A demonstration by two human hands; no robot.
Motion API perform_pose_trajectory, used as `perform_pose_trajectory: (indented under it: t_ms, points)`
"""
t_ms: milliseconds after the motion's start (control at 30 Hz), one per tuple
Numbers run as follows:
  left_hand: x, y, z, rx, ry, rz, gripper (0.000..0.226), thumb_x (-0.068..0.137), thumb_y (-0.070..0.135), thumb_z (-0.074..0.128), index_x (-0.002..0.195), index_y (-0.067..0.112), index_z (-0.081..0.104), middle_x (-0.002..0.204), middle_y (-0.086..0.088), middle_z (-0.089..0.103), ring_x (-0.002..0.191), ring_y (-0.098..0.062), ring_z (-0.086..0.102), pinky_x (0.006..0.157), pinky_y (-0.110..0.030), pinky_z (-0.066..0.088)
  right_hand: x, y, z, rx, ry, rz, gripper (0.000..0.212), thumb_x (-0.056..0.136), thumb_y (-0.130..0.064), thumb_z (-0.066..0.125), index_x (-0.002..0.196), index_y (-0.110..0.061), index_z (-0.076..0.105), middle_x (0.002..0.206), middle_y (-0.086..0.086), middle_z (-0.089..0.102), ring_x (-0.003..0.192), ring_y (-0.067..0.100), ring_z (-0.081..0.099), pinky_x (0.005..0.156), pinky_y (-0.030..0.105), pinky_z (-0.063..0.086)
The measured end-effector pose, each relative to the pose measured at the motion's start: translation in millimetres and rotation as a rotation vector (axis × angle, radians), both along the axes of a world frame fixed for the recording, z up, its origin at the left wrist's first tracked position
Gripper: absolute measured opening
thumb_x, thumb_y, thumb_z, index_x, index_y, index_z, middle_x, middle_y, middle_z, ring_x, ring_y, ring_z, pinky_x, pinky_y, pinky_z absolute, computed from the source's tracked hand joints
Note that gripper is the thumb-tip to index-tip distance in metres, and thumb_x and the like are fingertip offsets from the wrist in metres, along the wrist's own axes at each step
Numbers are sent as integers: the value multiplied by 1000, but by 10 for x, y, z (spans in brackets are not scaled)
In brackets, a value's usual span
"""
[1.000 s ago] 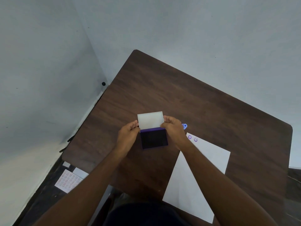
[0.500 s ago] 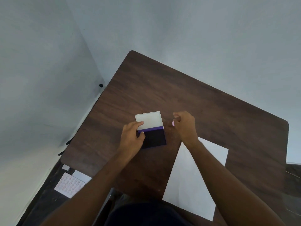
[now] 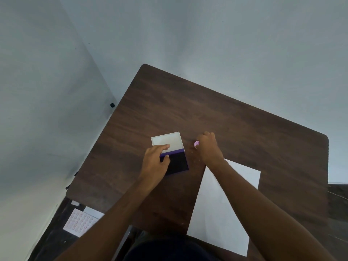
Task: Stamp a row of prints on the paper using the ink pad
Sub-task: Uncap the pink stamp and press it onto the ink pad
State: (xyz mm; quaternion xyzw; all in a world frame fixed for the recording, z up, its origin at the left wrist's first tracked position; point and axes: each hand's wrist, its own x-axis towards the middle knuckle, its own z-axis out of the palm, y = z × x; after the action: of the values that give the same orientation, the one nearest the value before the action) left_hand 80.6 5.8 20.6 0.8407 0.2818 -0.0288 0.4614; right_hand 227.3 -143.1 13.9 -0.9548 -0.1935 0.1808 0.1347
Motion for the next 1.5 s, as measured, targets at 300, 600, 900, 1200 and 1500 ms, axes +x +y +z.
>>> perform_pose_trajectory:
  t_ms: [300, 600, 900, 1200, 1500]
  points:
    - [0, -15, 55, -24, 11, 36, 33, 93, 16, 57, 126, 20, 57, 131, 2, 54, 121, -9, 45, 101, -34, 46, -20, -28, -6, -81, -7, 111, 19, 94, -13, 56, 107, -3, 66, 113, 15, 61, 107, 25, 47, 87, 32, 46]
    - [67, -112, 186, -124, -122, 72, 25, 94, 21, 57, 117, 18, 64, 119, 3, 65, 105, -7, 58, 89, -22, 52, -159, -170, 262, 460, 165, -380, 16, 82, -23, 75, 95, -13, 75, 85, -2, 70, 77, 11, 65, 74, 26, 54]
    - [269, -431, 356, -184, -185, -47, 36, 87, 42, 60, 123, 34, 59, 108, 32, 51, 89, 18, 52, 69, 4, 37, -382, -500, 527, 780, 403, -463, 28, 79, -20, 77, 104, -9, 74, 93, 4, 76, 80, 17, 72, 68, 19, 57]
    - [289, -484, 376, -500, -128, 30, 28, 88, 47, 59, 106, 30, 70, 78, 9, 72, 77, -10, 68, 70, -17, 54, -427, -517, 542, 875, 440, -369, 20, 80, -17, 77, 100, -13, 76, 86, -3, 77, 79, 16, 72, 65, 18, 56]
    - [264, -505, 351, -504, -144, 59, 28, 84, 42, 65, 104, 23, 73, 81, 6, 73, 77, -12, 68, 73, -22, 57, -488, -496, 551, 896, 465, -342, 14, 82, -16, 74, 96, -18, 76, 80, -9, 76, 76, 13, 72, 64, 14, 53]
